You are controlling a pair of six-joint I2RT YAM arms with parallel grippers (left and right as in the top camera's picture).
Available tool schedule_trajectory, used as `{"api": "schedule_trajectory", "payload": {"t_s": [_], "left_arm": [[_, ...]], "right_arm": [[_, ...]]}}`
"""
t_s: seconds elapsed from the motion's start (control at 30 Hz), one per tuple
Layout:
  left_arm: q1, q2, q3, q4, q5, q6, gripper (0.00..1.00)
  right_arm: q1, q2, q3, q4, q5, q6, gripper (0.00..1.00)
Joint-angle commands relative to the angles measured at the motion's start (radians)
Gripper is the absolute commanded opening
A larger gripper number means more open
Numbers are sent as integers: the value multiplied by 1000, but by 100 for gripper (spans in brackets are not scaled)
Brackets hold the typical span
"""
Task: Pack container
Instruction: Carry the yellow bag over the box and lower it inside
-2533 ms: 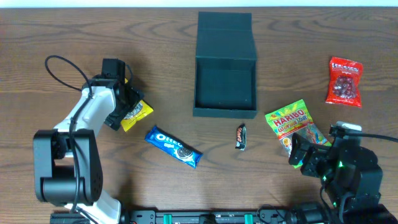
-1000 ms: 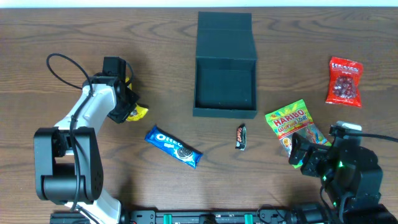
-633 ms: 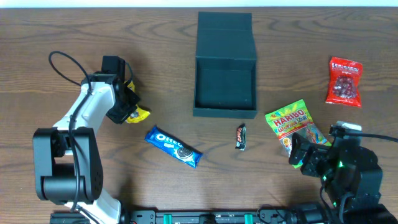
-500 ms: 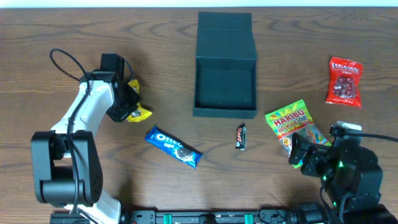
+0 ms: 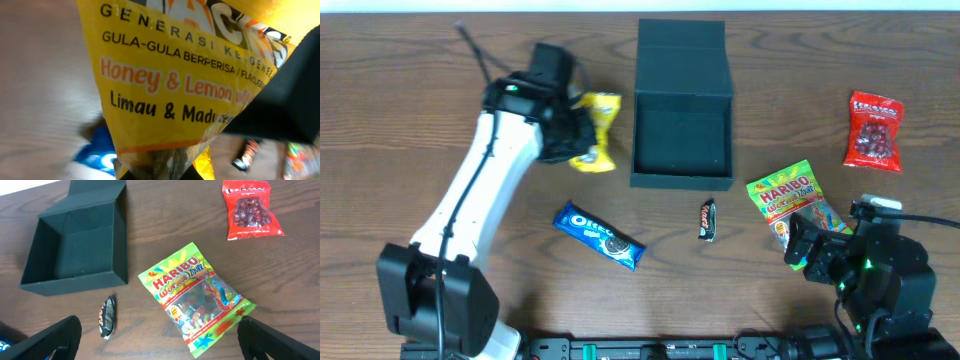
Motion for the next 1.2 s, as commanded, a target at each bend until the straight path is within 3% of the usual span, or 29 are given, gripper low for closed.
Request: {"api": "schedule_trajectory", "payload": {"t_s": [0.0, 0.2, 0.67, 1.17], "left_arm": [[-80, -19, 91, -2, 16, 36, 6], [-161, -12, 123, 68, 10, 20, 6], [-205, 181, 123, 200, 41, -85, 6], [-224, 303, 122, 215, 45, -119, 6]], "right_arm": [[4, -4, 3, -1, 0, 3, 99], [4, -4, 3, 0, 0, 3, 99], [4, -4, 3, -1, 0, 3, 99], [4, -4, 3, -1, 0, 3, 99]]}}
